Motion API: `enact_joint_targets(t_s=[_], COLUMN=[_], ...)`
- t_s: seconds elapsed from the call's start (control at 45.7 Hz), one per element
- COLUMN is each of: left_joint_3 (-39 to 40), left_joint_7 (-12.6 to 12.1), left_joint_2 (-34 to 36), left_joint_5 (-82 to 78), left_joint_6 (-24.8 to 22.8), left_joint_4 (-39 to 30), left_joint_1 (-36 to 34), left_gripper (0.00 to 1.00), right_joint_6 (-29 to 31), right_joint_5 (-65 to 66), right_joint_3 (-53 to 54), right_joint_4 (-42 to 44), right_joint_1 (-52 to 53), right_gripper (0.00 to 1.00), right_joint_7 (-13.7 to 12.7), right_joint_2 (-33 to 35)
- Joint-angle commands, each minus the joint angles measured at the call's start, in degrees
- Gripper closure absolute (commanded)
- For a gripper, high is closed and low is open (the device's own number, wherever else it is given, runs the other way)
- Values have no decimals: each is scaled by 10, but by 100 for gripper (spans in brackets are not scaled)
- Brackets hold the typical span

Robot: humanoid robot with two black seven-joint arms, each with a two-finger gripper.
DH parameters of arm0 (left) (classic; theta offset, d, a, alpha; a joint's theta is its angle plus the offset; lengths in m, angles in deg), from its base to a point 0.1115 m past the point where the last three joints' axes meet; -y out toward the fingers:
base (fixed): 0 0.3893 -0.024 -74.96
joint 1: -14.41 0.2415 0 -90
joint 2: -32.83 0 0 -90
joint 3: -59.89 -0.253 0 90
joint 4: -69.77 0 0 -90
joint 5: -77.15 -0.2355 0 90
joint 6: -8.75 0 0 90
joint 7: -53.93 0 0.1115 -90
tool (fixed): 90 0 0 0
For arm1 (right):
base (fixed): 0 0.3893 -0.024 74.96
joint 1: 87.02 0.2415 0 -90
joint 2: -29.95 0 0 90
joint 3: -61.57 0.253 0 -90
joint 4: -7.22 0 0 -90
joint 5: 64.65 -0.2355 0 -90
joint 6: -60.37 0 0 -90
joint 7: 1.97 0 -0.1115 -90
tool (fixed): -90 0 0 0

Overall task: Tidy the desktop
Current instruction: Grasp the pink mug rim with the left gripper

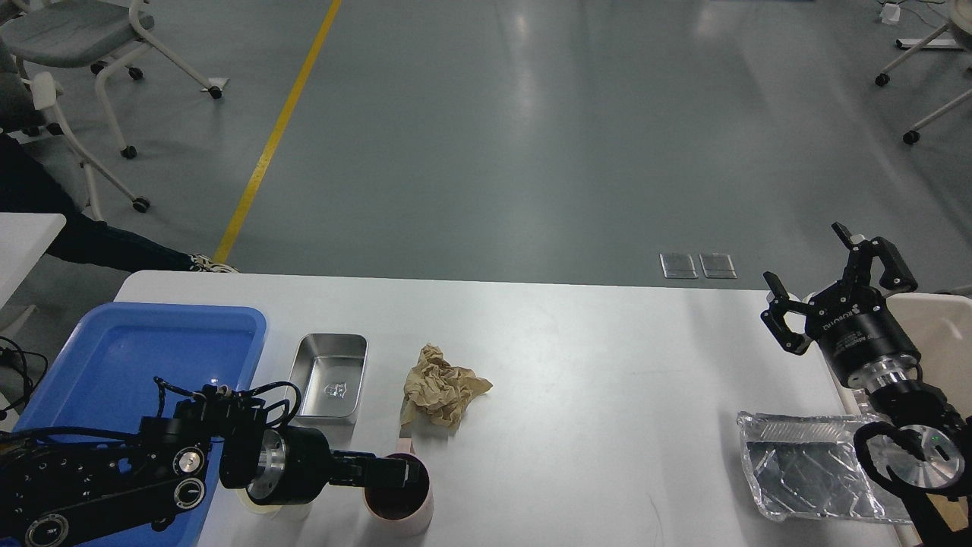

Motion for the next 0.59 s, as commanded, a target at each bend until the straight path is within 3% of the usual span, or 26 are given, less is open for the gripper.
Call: enact_joint_targets(t_s=[0.0,0.175,0.284,0.569], left_joint_3=[-6,-6,-12,-35], left_joint_7=[0,2,2,1], left_joint_2=[3,4,2,-2], left_joint_5=[0,-1,-1,-10], left_joint_6=[0,0,0,0], left_joint_4=[1,1,2,11], left_joint_1=[-1,-11,-12,-18], left_gripper=[17,35,41,42], right_joint_6=[0,0,0,0], right_joint_5=[0,0,0,1], right_joint_3=[0,0,0,0], right_joint_4=[0,0,0,1], right_joint_1=[2,3,2,3], right_gripper=[0,0,0,0], right_joint_7=[0,0,0,0], right_joint_2=[-1,-1,0,0])
